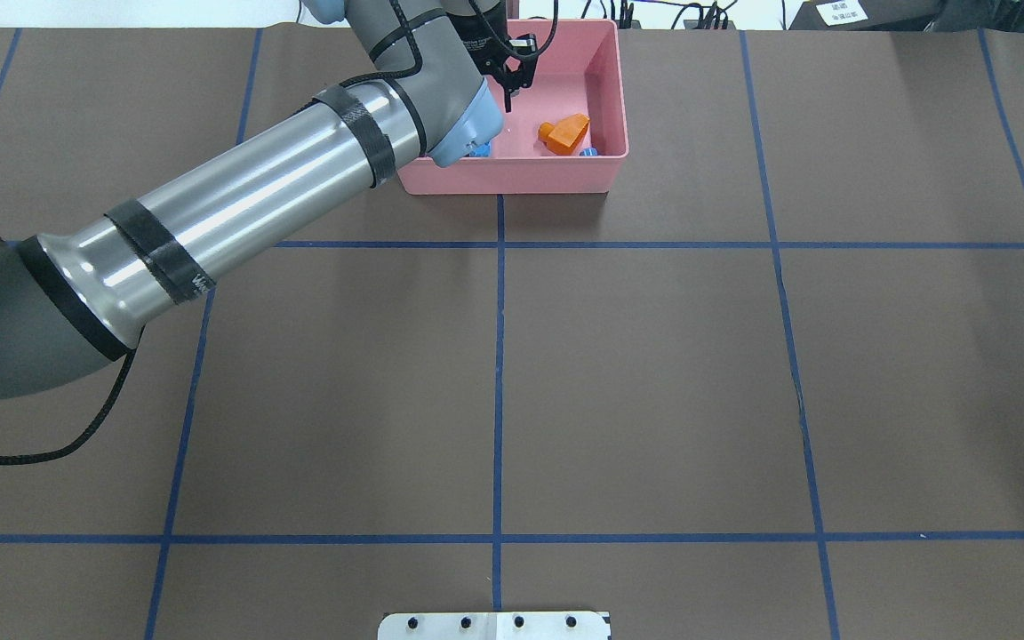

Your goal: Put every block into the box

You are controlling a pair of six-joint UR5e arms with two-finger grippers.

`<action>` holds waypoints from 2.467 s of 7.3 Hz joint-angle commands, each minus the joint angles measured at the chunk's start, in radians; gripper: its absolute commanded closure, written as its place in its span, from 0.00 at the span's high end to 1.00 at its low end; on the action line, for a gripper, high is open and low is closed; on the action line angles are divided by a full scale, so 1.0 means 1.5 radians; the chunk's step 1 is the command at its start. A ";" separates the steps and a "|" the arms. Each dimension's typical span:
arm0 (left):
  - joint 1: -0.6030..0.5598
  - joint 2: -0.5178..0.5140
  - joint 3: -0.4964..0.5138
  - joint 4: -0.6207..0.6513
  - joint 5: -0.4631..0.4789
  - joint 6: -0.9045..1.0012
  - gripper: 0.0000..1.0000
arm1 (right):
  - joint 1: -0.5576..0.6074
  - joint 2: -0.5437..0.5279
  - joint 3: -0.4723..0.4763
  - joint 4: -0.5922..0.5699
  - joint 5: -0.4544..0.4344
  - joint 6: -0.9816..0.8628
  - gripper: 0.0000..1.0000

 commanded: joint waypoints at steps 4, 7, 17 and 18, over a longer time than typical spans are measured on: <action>-0.038 0.221 -0.361 0.210 0.001 0.254 1.00 | -0.073 -0.120 -0.013 0.218 -0.003 0.129 0.99; -0.099 0.414 -0.511 0.209 -0.001 0.415 1.00 | -0.134 -0.158 -0.055 0.267 -0.029 0.127 1.00; -0.140 0.472 -0.531 0.207 -0.002 0.540 1.00 | -0.296 -0.152 -0.204 0.349 -0.051 0.093 0.93; -0.140 0.472 -0.531 0.206 -0.002 0.540 1.00 | -0.306 -0.152 -0.210 0.348 -0.051 0.095 0.66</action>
